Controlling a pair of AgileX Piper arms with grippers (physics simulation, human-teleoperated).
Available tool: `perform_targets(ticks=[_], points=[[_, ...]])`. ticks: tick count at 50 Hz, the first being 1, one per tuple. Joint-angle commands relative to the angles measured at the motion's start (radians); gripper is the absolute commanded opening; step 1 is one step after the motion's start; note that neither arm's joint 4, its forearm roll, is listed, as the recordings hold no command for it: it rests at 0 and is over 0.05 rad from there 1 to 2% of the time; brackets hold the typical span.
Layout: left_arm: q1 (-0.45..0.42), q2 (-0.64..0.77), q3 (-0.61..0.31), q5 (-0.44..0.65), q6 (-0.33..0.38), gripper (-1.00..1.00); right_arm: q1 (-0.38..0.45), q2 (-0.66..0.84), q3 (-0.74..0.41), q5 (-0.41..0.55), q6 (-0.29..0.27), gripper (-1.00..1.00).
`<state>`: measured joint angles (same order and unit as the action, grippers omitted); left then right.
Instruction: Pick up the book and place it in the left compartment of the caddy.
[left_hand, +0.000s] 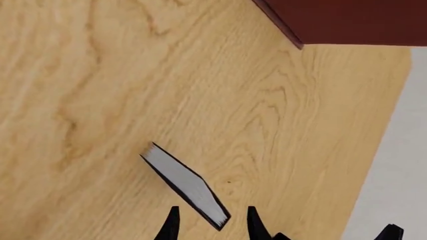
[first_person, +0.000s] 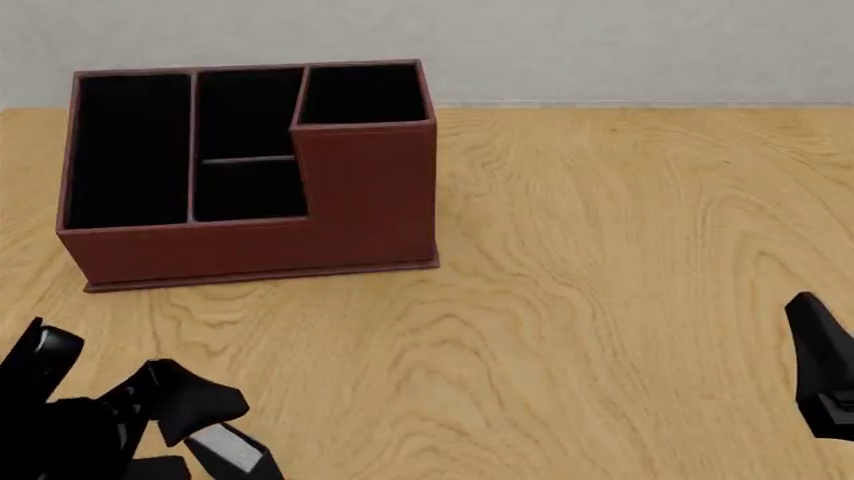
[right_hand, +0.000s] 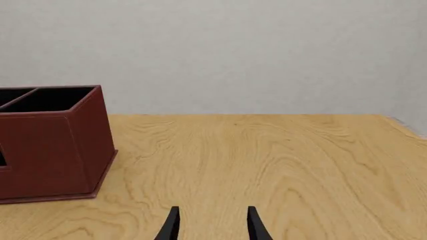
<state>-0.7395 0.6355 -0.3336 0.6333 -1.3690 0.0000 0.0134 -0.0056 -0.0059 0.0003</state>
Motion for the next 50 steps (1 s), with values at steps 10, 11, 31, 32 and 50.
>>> perform_targets(ticks=[10,11,31,32,50], points=[[-0.029,0.076,0.058,-0.112,-0.028,1.00,0.000,-0.004,0.002,0.002,0.000,1.00],[-0.036,0.090,0.070,-0.134,-0.034,1.00,0.000,-0.004,0.002,0.002,0.000,1.00],[-0.070,0.172,0.123,-0.245,-0.067,1.00,0.000,-0.004,0.002,0.002,0.000,1.00],[-0.068,0.174,0.120,-0.244,-0.065,1.00,0.000,-0.004,0.002,0.002,0.000,1.00],[-0.090,0.240,0.148,-0.327,-0.085,1.00,0.000,-0.004,0.002,0.002,0.000,1.00]])
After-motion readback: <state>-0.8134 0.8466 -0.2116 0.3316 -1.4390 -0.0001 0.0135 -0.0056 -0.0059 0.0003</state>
